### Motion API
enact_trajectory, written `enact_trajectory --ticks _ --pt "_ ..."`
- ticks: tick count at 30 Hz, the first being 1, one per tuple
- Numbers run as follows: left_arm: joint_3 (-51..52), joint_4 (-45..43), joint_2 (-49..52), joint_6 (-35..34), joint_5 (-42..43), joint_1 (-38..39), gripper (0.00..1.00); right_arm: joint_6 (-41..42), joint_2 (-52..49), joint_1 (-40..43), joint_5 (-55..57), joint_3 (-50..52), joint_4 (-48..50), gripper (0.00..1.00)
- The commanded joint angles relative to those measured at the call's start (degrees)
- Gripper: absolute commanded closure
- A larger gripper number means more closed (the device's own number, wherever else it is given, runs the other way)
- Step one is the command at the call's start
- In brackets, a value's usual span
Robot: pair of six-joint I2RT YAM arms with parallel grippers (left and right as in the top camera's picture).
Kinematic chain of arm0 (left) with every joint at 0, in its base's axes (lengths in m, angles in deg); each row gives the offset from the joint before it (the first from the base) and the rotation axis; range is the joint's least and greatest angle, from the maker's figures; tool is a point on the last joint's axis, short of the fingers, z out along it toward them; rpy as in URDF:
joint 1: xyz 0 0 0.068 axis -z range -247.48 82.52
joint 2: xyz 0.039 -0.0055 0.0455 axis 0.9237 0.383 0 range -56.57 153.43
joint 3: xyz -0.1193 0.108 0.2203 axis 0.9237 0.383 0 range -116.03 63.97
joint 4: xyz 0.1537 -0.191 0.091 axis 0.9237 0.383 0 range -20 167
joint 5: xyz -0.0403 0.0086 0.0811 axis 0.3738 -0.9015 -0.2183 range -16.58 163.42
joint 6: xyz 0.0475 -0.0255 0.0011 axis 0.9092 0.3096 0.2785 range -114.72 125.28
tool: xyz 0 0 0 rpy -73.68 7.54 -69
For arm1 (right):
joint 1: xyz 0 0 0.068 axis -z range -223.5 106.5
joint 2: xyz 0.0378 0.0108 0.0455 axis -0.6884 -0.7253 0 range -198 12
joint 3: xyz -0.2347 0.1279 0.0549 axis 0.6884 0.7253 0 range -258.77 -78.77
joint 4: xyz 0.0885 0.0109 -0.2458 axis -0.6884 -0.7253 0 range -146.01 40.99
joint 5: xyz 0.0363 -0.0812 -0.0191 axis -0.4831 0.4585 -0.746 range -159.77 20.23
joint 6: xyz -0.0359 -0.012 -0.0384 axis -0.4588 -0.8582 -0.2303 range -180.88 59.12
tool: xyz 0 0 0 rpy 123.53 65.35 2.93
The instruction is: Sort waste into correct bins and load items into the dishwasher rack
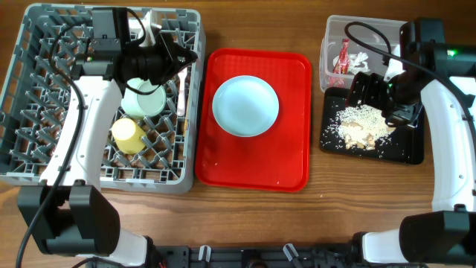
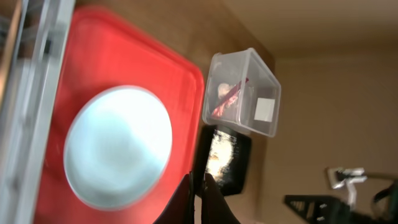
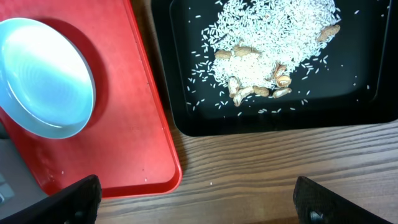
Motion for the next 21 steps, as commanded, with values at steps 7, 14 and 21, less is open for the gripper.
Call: enact_trajectory --ticks 7,14,21 --pt "-0.26 2.80 -1.31 -17.25 7.56 0.20 0.96 -0.15 0.61 0.02 0.59 -0.98 -0.09 0.00" --pt "-0.26 2.78 -1.31 -17.73 7.58 0.22 0.96 -0.15 0.61 0.02 0.61 -0.98 -0.07 0.00" --pt "-0.26 2.78 -1.31 -17.70 7.56 0.20 0.32 -0.15 0.61 0.02 0.61 -0.98 -0.07 0.00"
